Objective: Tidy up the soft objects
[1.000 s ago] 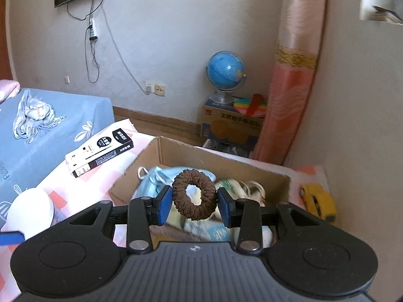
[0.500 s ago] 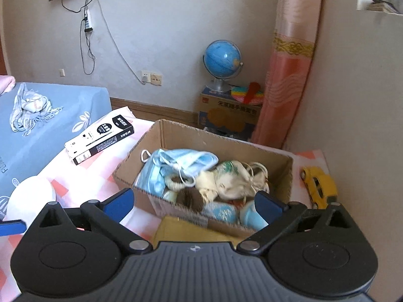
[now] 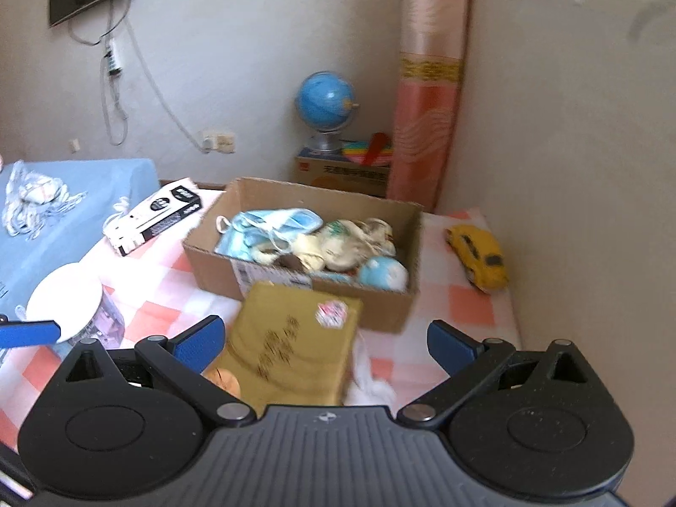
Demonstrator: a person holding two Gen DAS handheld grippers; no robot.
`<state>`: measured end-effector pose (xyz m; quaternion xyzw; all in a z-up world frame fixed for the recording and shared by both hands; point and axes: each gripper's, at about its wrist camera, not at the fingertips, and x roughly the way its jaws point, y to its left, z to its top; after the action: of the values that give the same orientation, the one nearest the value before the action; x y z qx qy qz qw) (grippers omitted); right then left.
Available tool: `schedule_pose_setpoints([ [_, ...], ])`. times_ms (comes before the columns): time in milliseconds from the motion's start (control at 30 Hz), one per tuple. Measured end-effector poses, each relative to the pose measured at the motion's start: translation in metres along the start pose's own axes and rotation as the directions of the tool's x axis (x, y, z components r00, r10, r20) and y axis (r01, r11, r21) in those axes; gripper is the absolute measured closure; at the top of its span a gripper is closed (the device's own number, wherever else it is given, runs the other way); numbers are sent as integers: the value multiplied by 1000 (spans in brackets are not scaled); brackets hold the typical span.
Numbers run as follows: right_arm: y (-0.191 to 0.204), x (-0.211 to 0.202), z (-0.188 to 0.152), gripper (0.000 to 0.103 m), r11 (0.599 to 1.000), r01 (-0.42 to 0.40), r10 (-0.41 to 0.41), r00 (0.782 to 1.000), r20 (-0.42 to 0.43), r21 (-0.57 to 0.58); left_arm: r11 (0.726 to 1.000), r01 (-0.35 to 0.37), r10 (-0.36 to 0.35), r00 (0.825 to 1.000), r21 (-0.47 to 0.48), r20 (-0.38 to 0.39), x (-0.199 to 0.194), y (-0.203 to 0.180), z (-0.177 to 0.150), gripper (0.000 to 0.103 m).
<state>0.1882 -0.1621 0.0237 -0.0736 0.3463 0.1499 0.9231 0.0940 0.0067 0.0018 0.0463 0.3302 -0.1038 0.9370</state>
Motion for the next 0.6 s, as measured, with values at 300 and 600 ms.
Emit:
schedule_pose_setpoints([
  [300,-15,-28,-60,0,993,91,-89,996,-31,70,997,42,-40,999,62,-18,2,-10,3,1],
  [600,-23,-31,-95,0,990,108,-100,991,-94,85,952,184,-164,982,244,-98,15,-36,40,1],
])
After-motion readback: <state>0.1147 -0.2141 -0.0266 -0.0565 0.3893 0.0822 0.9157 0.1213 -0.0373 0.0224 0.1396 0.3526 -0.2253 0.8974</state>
